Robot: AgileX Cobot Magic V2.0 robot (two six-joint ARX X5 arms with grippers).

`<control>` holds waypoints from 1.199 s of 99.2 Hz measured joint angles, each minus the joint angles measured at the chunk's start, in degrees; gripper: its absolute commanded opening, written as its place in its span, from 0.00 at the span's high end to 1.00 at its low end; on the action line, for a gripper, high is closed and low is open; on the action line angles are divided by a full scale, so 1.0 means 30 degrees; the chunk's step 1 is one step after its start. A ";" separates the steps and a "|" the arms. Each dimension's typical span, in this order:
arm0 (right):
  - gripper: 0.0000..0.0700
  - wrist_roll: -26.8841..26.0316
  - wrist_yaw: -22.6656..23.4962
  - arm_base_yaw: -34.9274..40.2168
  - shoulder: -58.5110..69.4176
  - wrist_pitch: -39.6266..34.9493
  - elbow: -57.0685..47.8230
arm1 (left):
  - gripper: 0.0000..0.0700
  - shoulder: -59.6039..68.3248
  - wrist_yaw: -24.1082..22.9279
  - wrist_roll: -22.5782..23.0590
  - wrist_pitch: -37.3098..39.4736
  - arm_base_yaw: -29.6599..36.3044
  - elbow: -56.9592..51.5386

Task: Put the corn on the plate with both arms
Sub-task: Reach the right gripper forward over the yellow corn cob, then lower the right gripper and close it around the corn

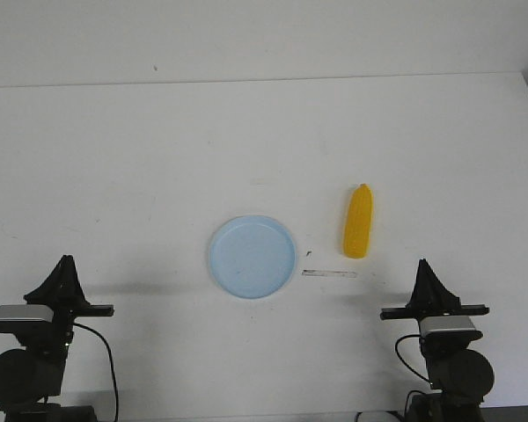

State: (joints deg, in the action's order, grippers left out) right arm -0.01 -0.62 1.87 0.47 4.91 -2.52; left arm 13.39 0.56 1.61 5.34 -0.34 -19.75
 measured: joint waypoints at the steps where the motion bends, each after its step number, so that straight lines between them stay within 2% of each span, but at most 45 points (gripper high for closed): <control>1: 0.99 0.0000 -0.0036 0.0000 0.0058 -0.0087 -0.0131 | 1.00 -0.0007 0.0000 0.0000 -0.0007 0.0007 0.0000; 32: 0.99 0.0000 -0.0313 0.0124 0.5384 -0.3570 -0.6448 | 1.00 -0.0007 0.0000 0.0000 0.0000 0.0007 0.0000; 67: 0.99 -0.0328 -0.0510 0.1457 1.6050 -0.4619 -1.2641 | 1.00 0.0000 0.0000 0.0000 0.0000 0.0007 0.0000; 79: 0.99 -0.1115 -0.1180 0.2069 1.9737 -0.6703 -1.4979 | 1.00 0.0000 0.0000 0.0000 0.0000 0.0007 0.0000; 105: 0.98 -0.3577 -0.0794 0.2528 2.6323 -1.2641 -2.1471 | 1.00 -0.0007 0.0000 0.0000 0.0000 0.0000 0.0000; 112: 0.93 -0.4612 -0.0794 0.2543 2.7831 -1.4469 -2.3095 | 1.00 -0.0007 0.0000 0.0000 0.0000 0.0000 0.0000; 119: 0.73 -0.5595 -0.0794 0.2543 2.9157 -1.5788 -2.4363 | 1.00 -0.0007 0.0000 0.0000 -0.0007 0.0007 0.0000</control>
State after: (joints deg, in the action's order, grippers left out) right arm -16.80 -3.01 9.50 87.94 -42.46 -75.61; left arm 13.37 0.56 1.61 5.32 -0.32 -19.75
